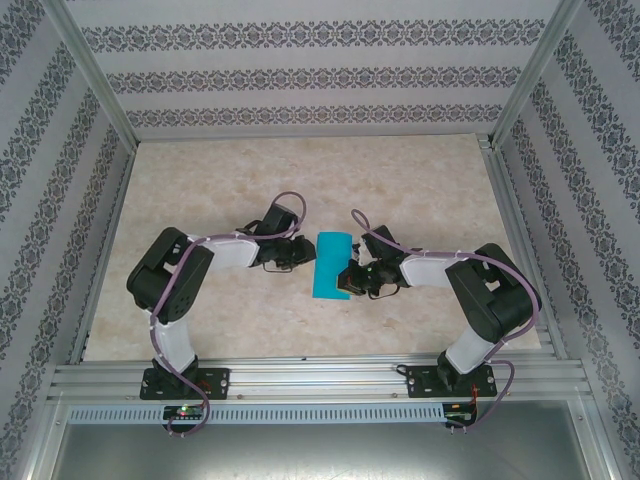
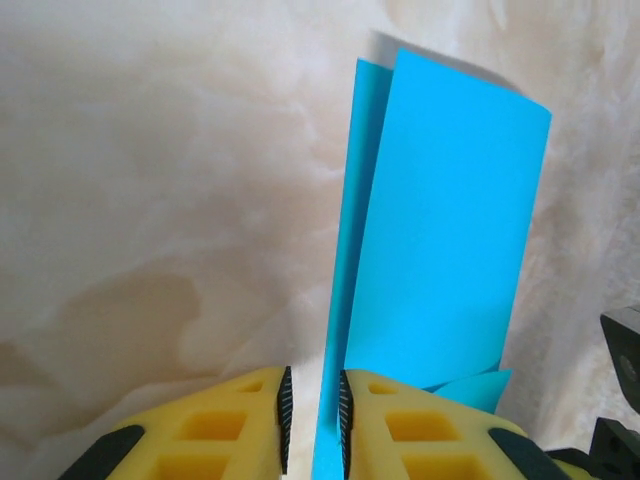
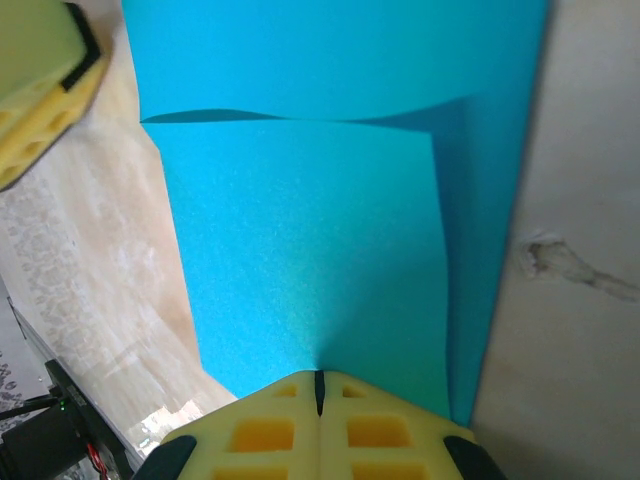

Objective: Fold a paper plane with a square sheet of paper (pick it up from the middle)

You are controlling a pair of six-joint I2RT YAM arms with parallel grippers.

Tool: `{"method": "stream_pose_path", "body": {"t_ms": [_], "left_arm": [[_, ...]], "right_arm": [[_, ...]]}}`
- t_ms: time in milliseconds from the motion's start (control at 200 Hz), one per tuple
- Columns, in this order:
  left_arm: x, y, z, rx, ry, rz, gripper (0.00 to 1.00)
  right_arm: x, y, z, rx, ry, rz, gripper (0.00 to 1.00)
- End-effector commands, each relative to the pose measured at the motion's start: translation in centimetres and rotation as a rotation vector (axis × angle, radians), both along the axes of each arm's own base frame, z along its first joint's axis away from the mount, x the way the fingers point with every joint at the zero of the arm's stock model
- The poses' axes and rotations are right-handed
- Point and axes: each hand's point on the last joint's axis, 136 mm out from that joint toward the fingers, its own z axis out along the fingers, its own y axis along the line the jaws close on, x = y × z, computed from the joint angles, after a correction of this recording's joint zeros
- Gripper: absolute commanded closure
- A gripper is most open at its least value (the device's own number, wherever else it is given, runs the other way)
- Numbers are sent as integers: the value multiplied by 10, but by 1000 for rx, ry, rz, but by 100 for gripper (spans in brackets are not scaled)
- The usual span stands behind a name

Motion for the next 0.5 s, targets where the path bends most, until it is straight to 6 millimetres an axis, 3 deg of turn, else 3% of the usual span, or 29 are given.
{"method": "stream_pose_path", "body": {"t_ms": [0,80,190,350,495], "left_arm": [[-3,-3,31,-27,-65,-40,76],[-12,-17,42,-56,-81,-81,76],[-26,-39,41,-107,-65,-149,77],[-35,-63,20,-163,-4,-201,77],[-33,-64,-4,-128,38,-174,78]], "right_arm": [[-20,-24,-28,-139,99,-20,100],[-19,-23,-28,-139,98,-18,100],[-18,-22,-27,-133,93,-19,100],[-16,-18,-23,-113,85,-17,100],[-13,-14,-15,-92,65,-14,99]]}}
